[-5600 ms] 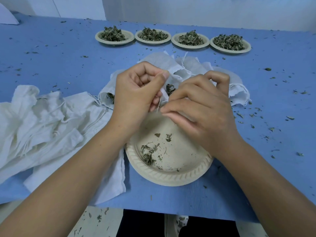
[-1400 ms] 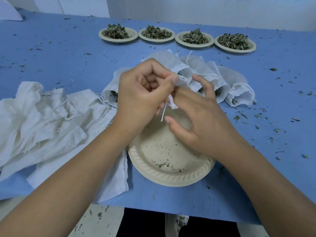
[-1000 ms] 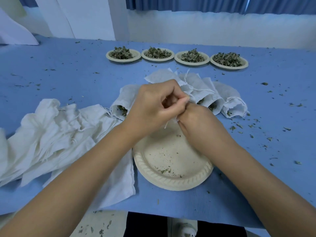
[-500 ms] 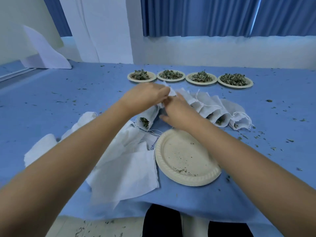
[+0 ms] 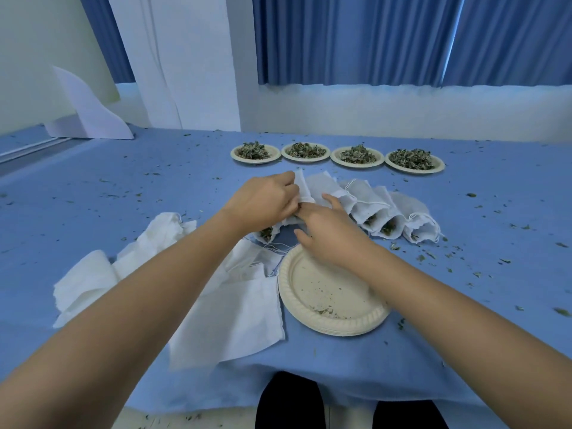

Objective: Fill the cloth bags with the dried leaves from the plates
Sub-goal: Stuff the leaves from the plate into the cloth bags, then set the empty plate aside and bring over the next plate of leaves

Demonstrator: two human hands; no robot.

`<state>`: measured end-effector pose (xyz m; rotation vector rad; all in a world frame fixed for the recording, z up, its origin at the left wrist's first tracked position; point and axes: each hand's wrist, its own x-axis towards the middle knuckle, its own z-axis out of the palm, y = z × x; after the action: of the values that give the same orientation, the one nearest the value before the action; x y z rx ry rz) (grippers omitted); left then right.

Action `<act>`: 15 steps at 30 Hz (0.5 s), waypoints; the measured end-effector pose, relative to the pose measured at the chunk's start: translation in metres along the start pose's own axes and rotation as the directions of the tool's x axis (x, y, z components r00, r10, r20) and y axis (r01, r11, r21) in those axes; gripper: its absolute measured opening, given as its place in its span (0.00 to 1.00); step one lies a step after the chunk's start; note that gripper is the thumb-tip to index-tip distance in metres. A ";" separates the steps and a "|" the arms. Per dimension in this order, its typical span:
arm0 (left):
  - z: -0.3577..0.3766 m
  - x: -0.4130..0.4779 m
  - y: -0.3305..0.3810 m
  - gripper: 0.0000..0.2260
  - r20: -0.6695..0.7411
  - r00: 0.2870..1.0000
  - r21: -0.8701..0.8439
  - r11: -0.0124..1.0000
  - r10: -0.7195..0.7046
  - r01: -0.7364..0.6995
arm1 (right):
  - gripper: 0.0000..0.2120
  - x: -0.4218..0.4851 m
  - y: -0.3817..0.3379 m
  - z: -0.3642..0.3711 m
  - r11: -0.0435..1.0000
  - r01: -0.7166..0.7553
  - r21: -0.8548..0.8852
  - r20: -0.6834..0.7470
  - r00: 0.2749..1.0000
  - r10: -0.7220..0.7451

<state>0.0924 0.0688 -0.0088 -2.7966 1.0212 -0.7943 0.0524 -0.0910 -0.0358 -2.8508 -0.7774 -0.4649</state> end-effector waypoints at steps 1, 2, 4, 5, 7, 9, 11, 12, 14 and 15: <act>-0.002 0.000 0.003 0.18 -0.056 0.998 -0.014 0.999 0.030 -0.031 | 0.14 -0.005 0.002 -0.005 0.999 -0.004 0.041 -0.029 1.000 0.005; -0.006 0.003 0.007 0.20 -0.108 0.993 -0.030 0.998 0.049 -0.052 | 0.13 -0.009 0.004 -0.010 0.996 -0.013 0.091 -0.058 0.998 0.019; -0.012 0.014 0.016 0.20 -0.175 0.983 -0.053 0.997 0.047 -0.057 | 0.12 -0.015 0.012 -0.025 0.979 -0.052 0.196 -0.107 0.991 0.074; -0.013 0.024 0.021 0.18 -0.174 0.984 -0.059 0.997 0.033 -0.044 | 0.11 -0.015 0.018 -0.033 0.969 -0.081 0.233 -0.127 0.985 0.113; -0.014 0.047 0.032 0.15 -0.160 0.987 -0.091 0.996 0.006 -0.020 | 0.11 -0.014 0.034 -0.049 0.952 -0.145 0.271 -0.164 0.967 0.194; -0.016 0.073 0.044 0.14 -0.156 0.987 -0.152 0.988 -0.025 0.001 | 0.11 -0.010 0.053 -0.061 0.931 -0.201 0.304 -0.175 0.949 0.262; -0.015 0.100 0.056 0.14 -0.126 0.991 -0.194 0.981 -0.053 0.028 | 0.12 -0.005 0.076 -0.069 0.902 -0.242 0.358 -0.168 0.934 0.317; -0.012 0.114 0.061 0.13 -0.095 0.994 -0.194 0.980 -0.055 0.036 | 0.13 -0.003 0.089 -0.070 0.892 -0.262 0.368 -0.163 0.926 0.339; 0.000 0.141 0.070 0.11 0.001 0.999 -0.163 0.986 -0.047 0.046 | 0.12 0.004 0.115 -0.067 0.893 -0.299 0.338 -0.159 0.916 0.367; 0.009 0.155 0.073 0.10 0.044 0.998 -0.149 0.987 -0.049 0.055 | 0.12 0.009 0.129 -0.063 0.894 -0.317 0.318 -0.157 0.912 0.379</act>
<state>0.1541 -0.0845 0.0363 -2.9637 1.0477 -0.6912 0.1099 -0.2109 0.0189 -2.5339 -0.2533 -0.5452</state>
